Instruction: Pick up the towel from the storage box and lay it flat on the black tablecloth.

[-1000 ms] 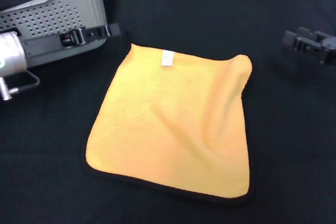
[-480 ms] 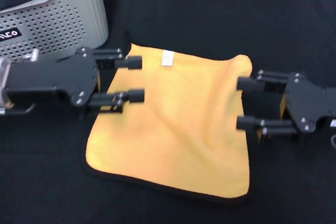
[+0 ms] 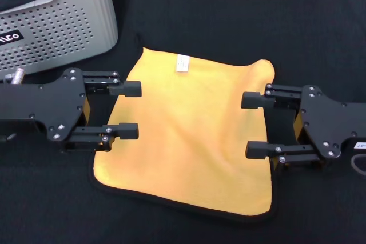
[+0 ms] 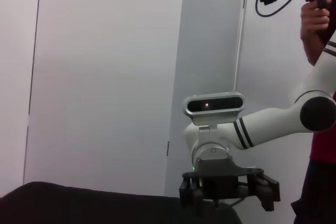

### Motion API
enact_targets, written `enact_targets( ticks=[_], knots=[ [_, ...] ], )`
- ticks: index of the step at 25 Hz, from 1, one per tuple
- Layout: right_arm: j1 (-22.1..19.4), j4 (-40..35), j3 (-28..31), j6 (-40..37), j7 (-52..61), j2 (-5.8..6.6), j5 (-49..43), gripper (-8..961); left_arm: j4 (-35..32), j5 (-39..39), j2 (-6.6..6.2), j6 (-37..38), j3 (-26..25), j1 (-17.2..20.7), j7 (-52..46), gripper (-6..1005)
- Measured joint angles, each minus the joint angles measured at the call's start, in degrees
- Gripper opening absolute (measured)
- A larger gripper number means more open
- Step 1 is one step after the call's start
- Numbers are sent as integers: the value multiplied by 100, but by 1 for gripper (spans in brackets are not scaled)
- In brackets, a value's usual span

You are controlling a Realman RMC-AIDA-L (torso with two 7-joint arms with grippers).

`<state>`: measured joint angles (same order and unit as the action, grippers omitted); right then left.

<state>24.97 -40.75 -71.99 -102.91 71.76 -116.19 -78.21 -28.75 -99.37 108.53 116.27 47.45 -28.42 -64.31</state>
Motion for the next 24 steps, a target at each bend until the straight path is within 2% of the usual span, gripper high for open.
enact_targets(
  ticks=[3, 14, 24],
  knots=[
    [26, 0, -129, 21, -33, -1, 96, 754, 0, 57, -38, 2, -11, 18, 12, 639],
    [111, 59, -783, 284, -306, 0, 581, 754, 1, 66, -47, 1, -51, 59, 2, 639],
    [114, 76, -898, 339, -390, 0, 628, 754, 1, 65, -5, 1, -62, 80, 27, 639]
  ],
)
